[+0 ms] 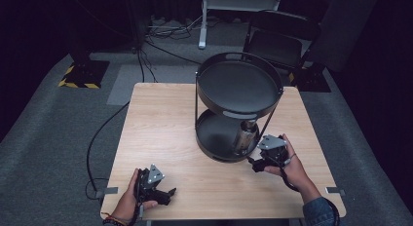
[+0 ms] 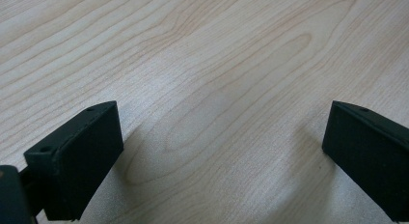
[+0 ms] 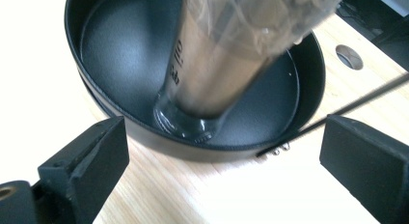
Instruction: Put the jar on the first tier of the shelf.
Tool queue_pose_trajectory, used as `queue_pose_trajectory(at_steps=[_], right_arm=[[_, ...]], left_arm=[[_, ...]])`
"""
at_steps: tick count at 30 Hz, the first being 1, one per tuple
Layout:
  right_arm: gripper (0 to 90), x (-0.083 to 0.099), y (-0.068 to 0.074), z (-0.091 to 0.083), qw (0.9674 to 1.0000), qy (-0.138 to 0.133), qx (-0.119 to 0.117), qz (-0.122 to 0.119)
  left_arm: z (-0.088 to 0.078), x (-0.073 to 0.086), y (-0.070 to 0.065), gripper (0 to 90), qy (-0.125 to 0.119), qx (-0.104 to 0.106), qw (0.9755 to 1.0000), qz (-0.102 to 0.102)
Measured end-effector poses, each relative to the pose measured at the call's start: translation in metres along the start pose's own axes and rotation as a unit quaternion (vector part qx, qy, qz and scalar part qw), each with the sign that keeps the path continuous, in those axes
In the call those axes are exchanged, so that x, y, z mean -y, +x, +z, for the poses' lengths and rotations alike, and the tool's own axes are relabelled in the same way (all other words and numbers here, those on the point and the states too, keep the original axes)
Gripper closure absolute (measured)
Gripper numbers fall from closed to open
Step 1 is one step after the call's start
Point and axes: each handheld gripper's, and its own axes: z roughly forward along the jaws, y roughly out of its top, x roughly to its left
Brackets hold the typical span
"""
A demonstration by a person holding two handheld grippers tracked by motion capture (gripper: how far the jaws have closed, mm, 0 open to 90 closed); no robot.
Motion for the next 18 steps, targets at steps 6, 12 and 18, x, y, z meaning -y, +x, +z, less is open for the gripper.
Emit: queue_pose_trajectory(at_steps=[6,12,18], right_arm=[[3.2,0.009,0.001,-0.008,0.9999,0.003,0.006,-0.012],[3.2,0.017,0.002,-0.015,0.9998,0.005,0.009,-0.018],[3.2,0.027,0.004,-0.022,0.9996,0.006,0.012,-0.024]], left_arm=[[0.0,0.0,0.0,0.4,0.0,0.0,1.0,0.0],[0.0,0.0,0.0,0.4,0.0,0.0,1.0,0.0],[0.0,0.0,0.0,0.4,0.0,0.0,1.0,0.0]])
